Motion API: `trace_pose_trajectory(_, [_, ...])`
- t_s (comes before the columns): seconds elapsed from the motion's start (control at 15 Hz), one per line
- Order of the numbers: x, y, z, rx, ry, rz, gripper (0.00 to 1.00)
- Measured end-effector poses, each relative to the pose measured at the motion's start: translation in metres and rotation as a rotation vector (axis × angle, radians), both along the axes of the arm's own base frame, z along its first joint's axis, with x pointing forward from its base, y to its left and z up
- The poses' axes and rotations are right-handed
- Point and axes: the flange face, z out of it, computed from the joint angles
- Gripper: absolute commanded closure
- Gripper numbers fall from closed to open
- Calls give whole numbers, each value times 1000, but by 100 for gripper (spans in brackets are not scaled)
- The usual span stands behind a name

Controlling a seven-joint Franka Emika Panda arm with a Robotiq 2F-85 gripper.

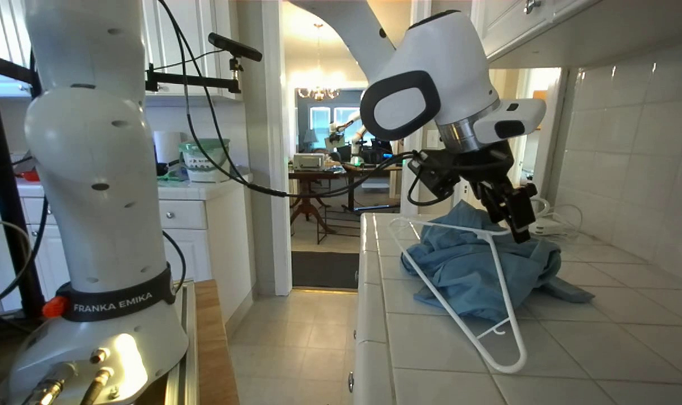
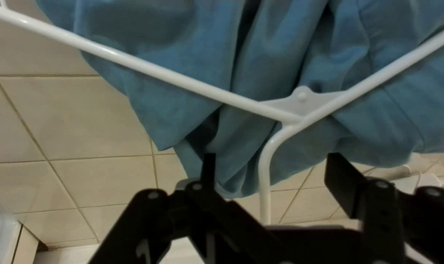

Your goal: Move the white hanger to the right then place the blue towel on the left.

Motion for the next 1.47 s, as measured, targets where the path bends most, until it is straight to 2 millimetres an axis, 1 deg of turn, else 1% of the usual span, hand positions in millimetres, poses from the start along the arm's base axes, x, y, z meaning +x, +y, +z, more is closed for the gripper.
trace_pose_trajectory(0.07, [2,0,-3,6,2,-10,57])
trace_pose_trajectory(0.13, [5,1,-6,10,3,-16,66])
trace_pose_trajectory(0.4, [16,3,-10,13,1,-26,95])
trace_pose_trajectory(0.47, [19,2,-11,9,1,-27,99])
trace_pose_trajectory(0.6, [22,-1,-12,-3,-4,-38,100])
trace_pose_trajectory(0.73, [22,-8,-12,-15,-5,-67,98])
trace_pose_trajectory(0.87, [17,-27,-9,-20,-5,-128,98])
trace_pose_trajectory(1.0, [3,-56,-4,-17,-9,-232,98])
trace_pose_trajectory(1.27, [-35,-125,9,-9,-21,-474,98])
trace_pose_trajectory(1.33, [-45,-139,12,-4,-22,-533,98])
trace_pose_trajectory(1.47, [-62,-160,15,16,-17,-647,98])
